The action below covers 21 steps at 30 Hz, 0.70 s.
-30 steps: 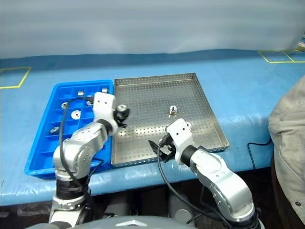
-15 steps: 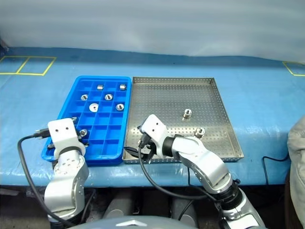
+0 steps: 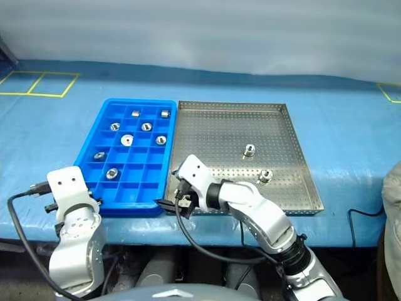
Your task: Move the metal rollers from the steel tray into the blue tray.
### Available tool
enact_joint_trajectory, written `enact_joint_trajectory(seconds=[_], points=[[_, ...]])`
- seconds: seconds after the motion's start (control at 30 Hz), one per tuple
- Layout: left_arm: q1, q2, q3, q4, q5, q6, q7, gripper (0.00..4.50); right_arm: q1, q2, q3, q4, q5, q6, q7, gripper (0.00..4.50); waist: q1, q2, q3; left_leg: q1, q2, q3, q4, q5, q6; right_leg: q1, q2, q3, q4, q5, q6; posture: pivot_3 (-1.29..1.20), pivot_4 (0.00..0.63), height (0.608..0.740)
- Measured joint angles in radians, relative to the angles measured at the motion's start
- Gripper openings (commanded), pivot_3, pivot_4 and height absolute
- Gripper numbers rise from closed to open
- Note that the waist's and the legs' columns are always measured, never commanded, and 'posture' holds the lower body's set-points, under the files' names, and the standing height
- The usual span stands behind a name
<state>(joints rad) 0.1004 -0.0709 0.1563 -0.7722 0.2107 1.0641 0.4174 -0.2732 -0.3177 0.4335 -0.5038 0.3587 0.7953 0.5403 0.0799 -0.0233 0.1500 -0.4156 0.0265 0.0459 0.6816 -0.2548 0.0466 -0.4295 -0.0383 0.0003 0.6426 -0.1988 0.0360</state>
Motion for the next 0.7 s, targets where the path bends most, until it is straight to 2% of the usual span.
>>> enact_joint_trajectory(seconds=[0.13,0.17,0.3,0.43,0.6,0.7], points=[[-0.020,0.000,0.002,0.003,-0.018,0.020,-0.003,4.38,0.027,-0.013,-0.040,-0.036,0.000,0.015,-0.031,4.50,0.000,0.000,0.000,-0.001,0.000,-0.001,0.000,0.000,0.000,0.000,0.000,-0.001,0.000,0.000,0.000,0.16,0.150,0.740],[-0.026,0.000,0.000,0.003,-0.018,0.020,-0.003,4.47,0.036,-0.017,-0.047,-0.050,0.001,0.020,-0.039,4.50,0.002,0.000,0.000,-0.001,-0.001,-0.001,0.000,0.000,0.000,0.000,0.000,-0.002,0.000,0.000,0.000,0.16,0.150,0.740],[-0.057,0.006,-0.058,0.017,-0.034,-0.019,-0.041,4.47,0.082,-0.021,-0.091,-0.099,0.000,0.046,-0.089,4.50,0.004,0.000,0.000,-0.001,-0.001,-0.001,0.001,0.000,0.000,0.001,-0.002,-0.002,0.000,0.000,0.000,0.14,0.150,0.740],[-0.081,0.023,-0.148,0.029,-0.109,-0.104,-0.172,4.47,0.088,0.043,-0.183,-0.094,-0.042,0.080,-0.229,4.50,-0.015,0.000,0.000,-0.001,-0.001,0.000,0.000,0.000,0.000,0.000,-0.004,-0.002,-0.001,0.000,-0.001,0.11,0.150,0.740],[-0.084,0.099,-0.248,0.050,-0.227,-0.173,-0.388,4.47,0.012,0.171,-0.328,0.029,-0.129,0.097,-0.440,4.50,-0.043,0.001,0.001,-0.002,-0.001,0.000,-0.001,0.000,-0.001,-0.002,-0.002,-0.002,0.000,0.002,-0.006,0.08,0.150,0.740],[-0.088,0.184,-0.297,0.060,-0.283,-0.205,-0.512,4.47,-0.042,0.207,-0.351,0.127,-0.181,0.098,-0.516,4.50,-0.056,0.002,0.001,-0.002,-0.001,0.001,-0.003,0.000,-0.001,-0.002,0.003,-0.002,0.000,0.001,-0.007,0.07,0.150,0.740]])
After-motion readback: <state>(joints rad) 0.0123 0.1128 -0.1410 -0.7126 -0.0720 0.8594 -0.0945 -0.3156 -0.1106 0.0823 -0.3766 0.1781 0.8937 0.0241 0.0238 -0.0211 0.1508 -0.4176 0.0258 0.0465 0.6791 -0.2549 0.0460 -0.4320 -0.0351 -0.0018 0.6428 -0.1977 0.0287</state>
